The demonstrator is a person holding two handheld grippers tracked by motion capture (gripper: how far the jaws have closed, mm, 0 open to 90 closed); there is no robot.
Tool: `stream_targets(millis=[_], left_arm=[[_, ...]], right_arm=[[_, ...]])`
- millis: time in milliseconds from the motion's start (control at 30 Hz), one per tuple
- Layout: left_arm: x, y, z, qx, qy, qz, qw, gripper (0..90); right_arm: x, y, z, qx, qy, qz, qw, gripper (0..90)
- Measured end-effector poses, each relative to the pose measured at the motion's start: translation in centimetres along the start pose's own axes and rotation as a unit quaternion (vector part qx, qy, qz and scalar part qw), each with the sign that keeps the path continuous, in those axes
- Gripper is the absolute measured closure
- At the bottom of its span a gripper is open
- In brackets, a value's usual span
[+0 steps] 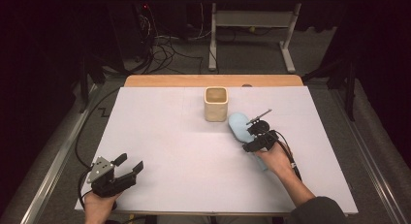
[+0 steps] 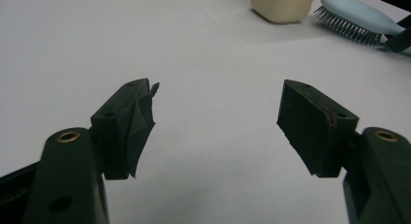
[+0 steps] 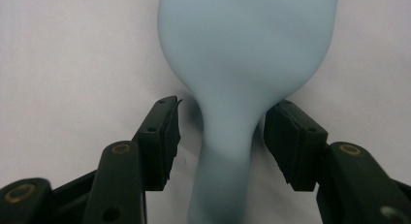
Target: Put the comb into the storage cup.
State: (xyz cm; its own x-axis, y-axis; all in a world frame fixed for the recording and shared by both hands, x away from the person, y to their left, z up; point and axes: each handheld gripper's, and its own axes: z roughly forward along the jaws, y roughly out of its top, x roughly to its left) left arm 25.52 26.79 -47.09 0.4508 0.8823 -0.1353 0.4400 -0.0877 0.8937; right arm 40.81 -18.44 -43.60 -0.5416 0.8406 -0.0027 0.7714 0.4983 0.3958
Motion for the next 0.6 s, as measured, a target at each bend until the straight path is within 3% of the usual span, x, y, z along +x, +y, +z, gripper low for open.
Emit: stream_targets(millis=[600], left_arm=[[0.00,0.01,0.03,0.001,-0.001,0.000,1.0000,29.6]], right_arm=[[0.00,0.46,0.39,0.012,-0.019,0.000,0.9997,60.2]])
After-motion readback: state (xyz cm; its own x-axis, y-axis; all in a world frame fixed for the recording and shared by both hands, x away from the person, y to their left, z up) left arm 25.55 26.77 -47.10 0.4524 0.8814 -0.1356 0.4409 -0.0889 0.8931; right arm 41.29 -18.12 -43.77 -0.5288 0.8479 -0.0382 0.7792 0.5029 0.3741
